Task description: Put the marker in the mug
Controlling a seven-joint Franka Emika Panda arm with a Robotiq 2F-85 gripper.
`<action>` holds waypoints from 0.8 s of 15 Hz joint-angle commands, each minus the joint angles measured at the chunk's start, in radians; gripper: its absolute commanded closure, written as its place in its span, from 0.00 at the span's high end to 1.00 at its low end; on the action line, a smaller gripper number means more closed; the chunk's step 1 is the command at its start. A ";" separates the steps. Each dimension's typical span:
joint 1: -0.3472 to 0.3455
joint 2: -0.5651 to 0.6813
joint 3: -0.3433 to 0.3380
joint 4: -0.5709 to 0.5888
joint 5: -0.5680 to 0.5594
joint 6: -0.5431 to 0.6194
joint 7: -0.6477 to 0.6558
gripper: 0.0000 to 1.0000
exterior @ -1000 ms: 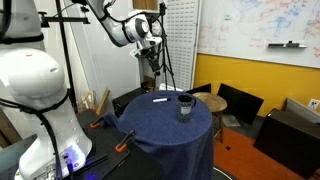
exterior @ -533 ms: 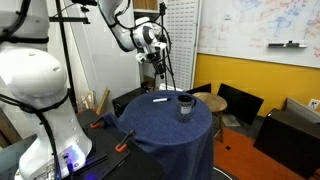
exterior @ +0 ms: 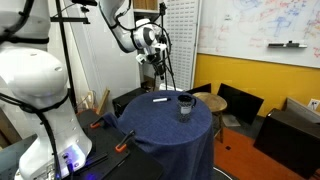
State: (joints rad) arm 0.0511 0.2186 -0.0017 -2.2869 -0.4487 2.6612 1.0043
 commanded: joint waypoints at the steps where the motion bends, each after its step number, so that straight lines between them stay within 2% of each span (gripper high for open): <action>1: 0.033 0.026 -0.037 0.017 0.023 0.021 -0.007 1.00; 6: 0.058 0.129 -0.046 0.096 0.084 0.047 -0.001 1.00; 9: 0.074 0.205 -0.047 0.156 0.174 0.089 -0.003 1.00; 12: 0.094 0.279 -0.059 0.226 0.260 0.079 -0.004 1.00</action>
State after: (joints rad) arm 0.1104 0.4206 -0.0293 -2.1448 -0.2605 2.7398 1.0043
